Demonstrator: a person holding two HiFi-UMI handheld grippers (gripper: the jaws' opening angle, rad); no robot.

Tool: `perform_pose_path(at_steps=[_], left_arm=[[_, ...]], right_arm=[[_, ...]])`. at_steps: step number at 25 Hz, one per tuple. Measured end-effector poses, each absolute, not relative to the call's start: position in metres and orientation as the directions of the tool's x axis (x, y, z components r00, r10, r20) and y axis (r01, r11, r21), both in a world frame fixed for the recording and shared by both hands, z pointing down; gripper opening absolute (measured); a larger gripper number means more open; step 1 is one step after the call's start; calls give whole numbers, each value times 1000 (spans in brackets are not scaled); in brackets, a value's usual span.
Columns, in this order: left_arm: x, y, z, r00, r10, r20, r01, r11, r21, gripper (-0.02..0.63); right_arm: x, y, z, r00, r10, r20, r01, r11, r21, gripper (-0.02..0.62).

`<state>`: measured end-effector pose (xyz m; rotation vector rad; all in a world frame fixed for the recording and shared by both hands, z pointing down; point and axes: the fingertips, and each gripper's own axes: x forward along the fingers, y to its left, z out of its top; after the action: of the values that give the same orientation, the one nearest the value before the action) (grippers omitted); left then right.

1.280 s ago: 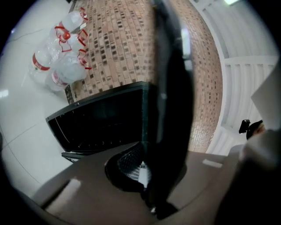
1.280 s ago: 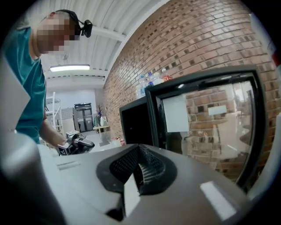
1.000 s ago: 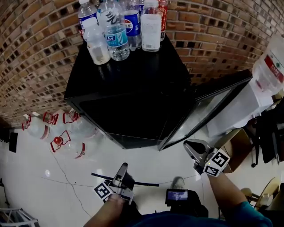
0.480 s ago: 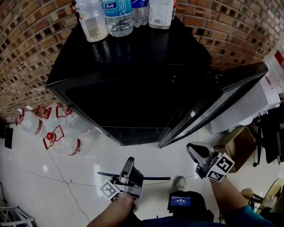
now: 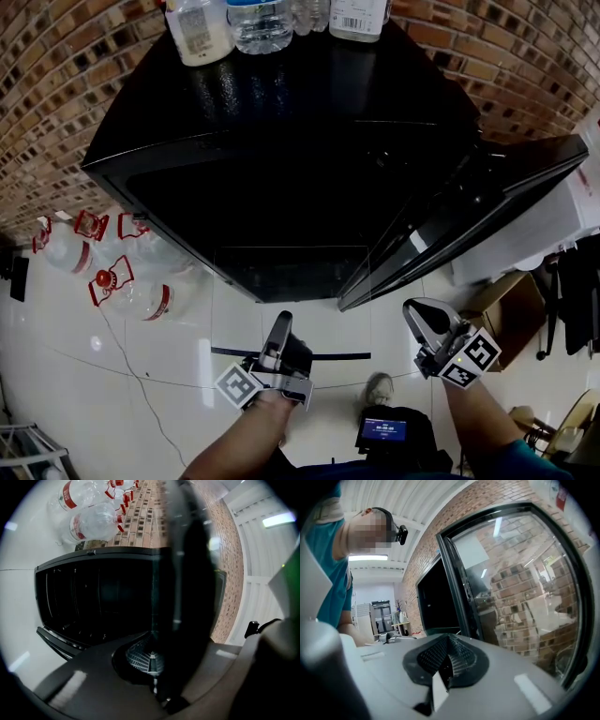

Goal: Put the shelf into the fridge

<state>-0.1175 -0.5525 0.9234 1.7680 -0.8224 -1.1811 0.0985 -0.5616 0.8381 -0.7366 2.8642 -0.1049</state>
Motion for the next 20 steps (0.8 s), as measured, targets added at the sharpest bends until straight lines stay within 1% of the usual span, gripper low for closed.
perform_pose_path(at_steps=[5,13,20], left_arm=[[-119,-574,931,327,-862,-388,-87,-437,895,35],[-122,-607,963,285,-892,-352,-116,-396,911,35],[-126,-629,978,278,-900,-336,-175,-392,903,35]], right_arm=[[104,-567,835,-859,-483,-170,-470,875,-111,2],[109,-574,838,-856,-480,-190,-463,877,-129,2],[110,-577,841,-859,-474,-193,-457,880,-131,2]])
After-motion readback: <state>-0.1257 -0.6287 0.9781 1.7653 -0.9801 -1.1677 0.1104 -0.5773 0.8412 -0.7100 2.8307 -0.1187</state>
